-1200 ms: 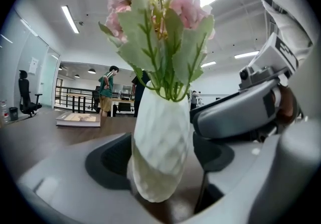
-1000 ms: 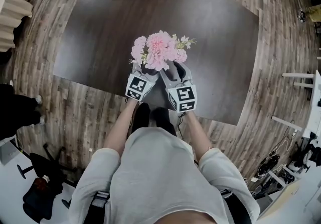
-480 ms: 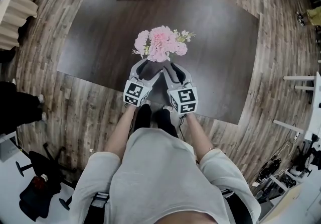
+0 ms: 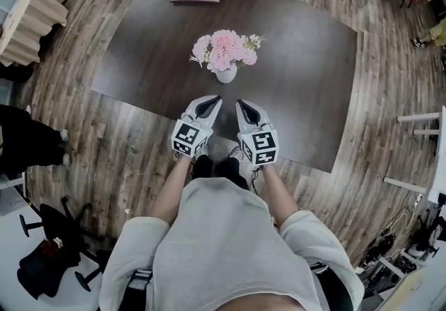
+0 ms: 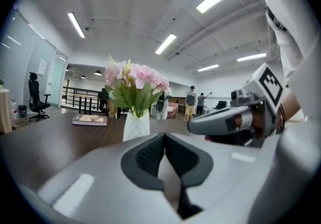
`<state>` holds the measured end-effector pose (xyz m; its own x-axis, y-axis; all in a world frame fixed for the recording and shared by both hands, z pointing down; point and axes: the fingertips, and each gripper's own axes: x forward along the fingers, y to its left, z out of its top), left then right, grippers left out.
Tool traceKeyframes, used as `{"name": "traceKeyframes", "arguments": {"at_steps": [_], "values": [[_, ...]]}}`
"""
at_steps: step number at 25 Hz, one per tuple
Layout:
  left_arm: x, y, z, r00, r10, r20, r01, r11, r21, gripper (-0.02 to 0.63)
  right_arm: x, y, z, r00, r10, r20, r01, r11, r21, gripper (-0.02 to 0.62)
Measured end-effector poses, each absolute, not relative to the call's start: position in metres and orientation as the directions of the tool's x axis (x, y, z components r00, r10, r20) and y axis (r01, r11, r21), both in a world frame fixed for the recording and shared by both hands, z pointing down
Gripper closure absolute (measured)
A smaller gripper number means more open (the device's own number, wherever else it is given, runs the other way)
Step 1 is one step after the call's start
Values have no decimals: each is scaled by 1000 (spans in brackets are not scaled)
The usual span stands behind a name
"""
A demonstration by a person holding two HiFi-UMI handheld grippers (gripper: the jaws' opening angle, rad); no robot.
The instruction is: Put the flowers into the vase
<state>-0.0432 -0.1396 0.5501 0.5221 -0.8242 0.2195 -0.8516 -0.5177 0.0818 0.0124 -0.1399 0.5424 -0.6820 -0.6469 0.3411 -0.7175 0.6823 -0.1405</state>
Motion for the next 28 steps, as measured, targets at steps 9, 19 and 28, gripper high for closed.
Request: {"name": "traceKeyframes", "arguments": {"at_steps": [9,19,28], "values": [[-44,-94,511,573,-800,178,-818,-571,67,595,13,-89,536,-680,-655,328,-720,681,-134,597],[-83,-4,502,637,-751,173,-770,-633,83,595,-27,5,506,-619,-741,261,-782,613,-114,598],[-92,50,495,649,-743,165,-760,-645,83,595,-37,66,493,-566,-786,249,-821,564,-88,600]]}}
